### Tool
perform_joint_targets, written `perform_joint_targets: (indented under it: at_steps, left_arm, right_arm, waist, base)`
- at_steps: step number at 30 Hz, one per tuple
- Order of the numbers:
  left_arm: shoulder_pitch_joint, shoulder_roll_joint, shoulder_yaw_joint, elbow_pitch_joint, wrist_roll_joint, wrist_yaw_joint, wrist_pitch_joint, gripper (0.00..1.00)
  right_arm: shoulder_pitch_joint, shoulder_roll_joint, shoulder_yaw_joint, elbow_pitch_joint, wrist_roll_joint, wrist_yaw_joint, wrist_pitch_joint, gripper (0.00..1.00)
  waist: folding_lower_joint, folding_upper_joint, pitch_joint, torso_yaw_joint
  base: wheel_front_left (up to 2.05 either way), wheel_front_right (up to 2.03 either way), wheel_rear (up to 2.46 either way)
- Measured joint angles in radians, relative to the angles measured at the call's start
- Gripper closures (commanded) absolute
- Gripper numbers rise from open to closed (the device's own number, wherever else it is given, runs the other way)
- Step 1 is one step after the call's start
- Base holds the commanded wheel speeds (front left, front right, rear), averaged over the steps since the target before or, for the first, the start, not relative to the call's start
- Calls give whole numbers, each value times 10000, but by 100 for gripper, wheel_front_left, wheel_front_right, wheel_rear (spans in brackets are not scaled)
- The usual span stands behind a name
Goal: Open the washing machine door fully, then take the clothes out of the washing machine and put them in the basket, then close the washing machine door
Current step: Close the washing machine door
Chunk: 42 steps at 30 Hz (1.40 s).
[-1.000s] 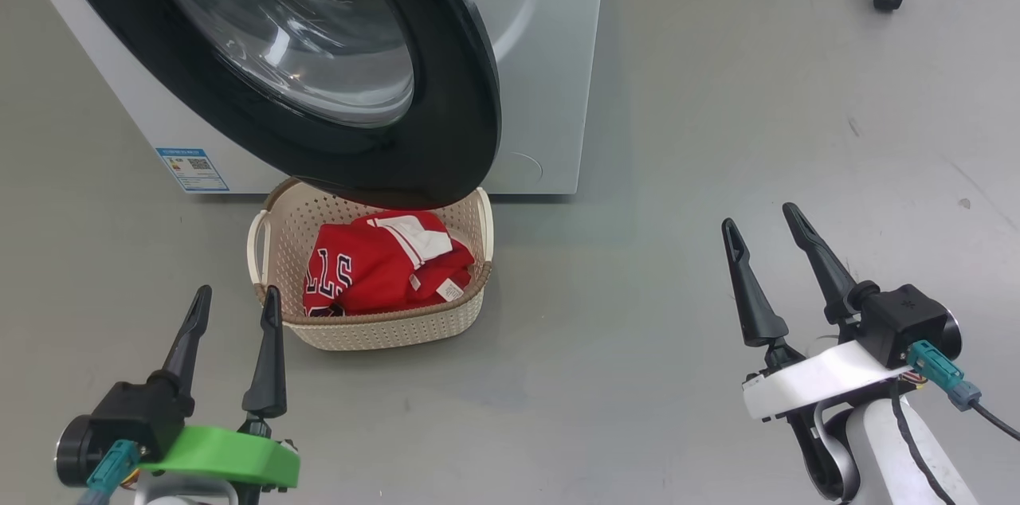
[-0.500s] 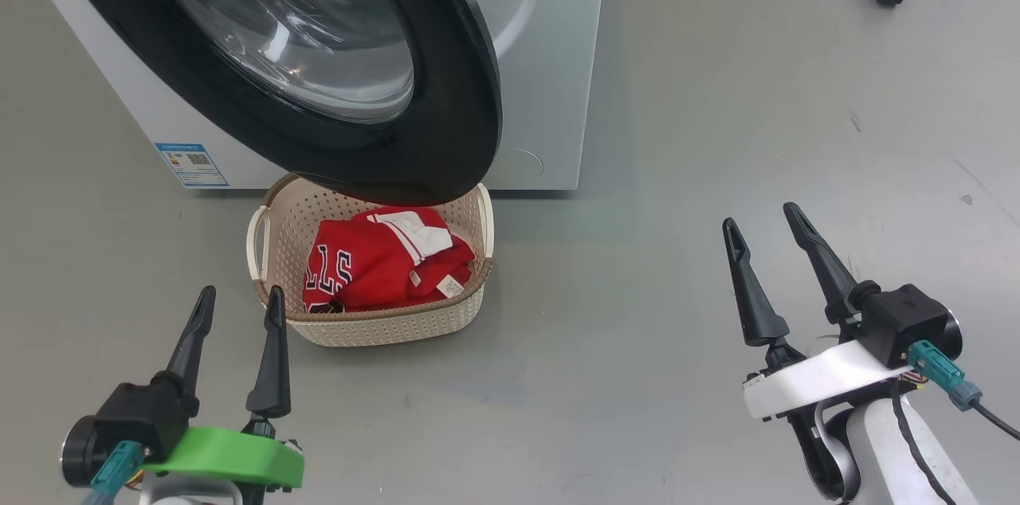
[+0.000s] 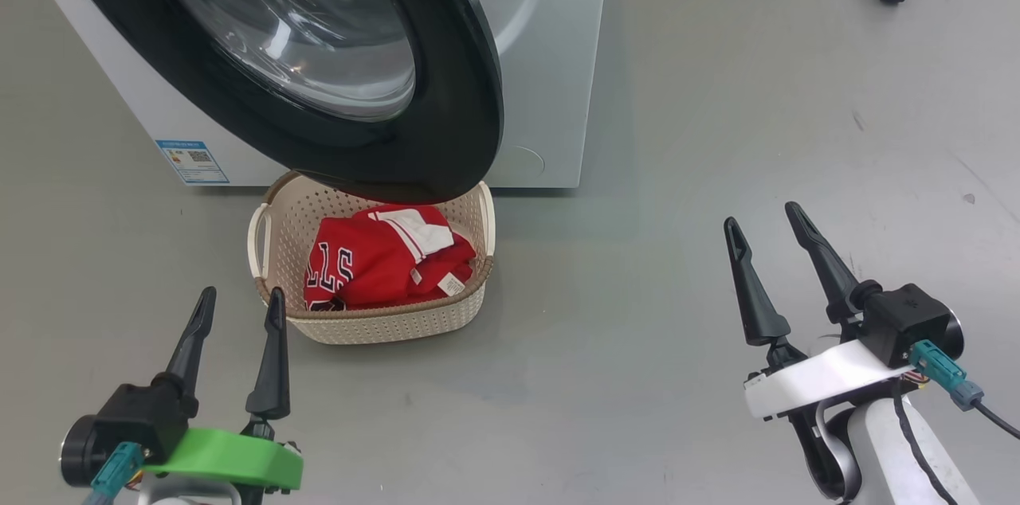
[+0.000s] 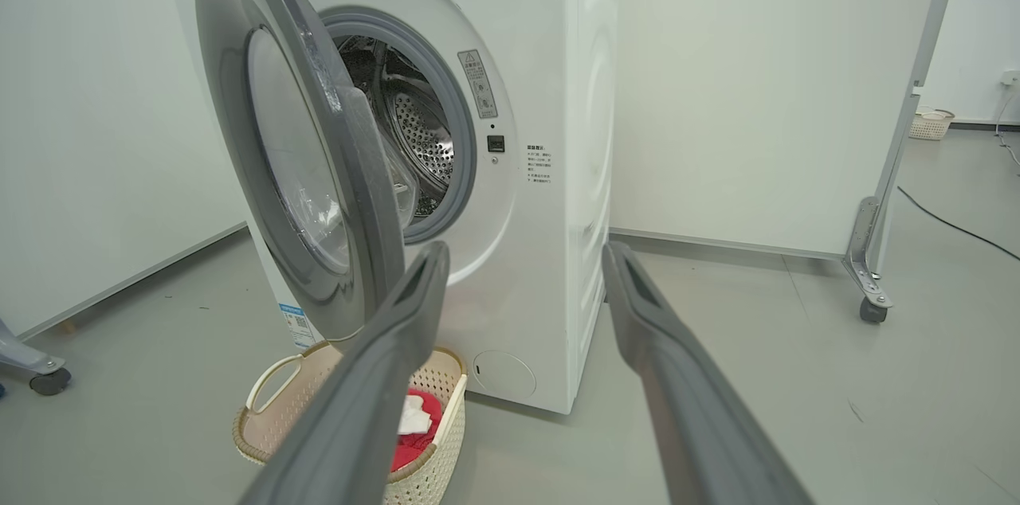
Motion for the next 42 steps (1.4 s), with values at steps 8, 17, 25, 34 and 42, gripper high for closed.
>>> perform_joint_targets:
  at_steps: [8, 17, 25, 34, 42]
  left_arm:
    - [48, -155, 17, -4, 105, -167, 0, 0]
    - [-35, -311, -199, -128, 267, -257, 0, 0]
    - [-621, -474, -128, -232, 360, -257, 0, 0]
    - [-1012, -738, -211, -203, 362, -428, 0, 0]
    - [-1318, -859, -397, -88, 510, -518, 0, 0]
  right_arm:
    - [-8, -192, 173, -205, -17, 2, 0, 100]
    - [-876, -1018, 1820, -809, -207, 2, 0, 100]
    - [-2342, -1983, 4086, -988, -368, 4, 203, 100]
    - [-3784, -2591, 4224, -769, -127, 4, 458, 100]
    - [-4779, -3037, 4197, -437, 123, 4, 577, 100]
  waist:
    - [0, 0, 105, 92]
    - [0, 0, 688, 406]
    - [0, 0, 1387, 999]
    - [0, 0, 2185, 1911]
    - [1, 0, 2915, 2646]
  base:
    - [0, 0, 0]
    - [0, 0, 0]
    - [0, 0, 0]
    - [0, 0, 0]
    - [0, 0, 0]
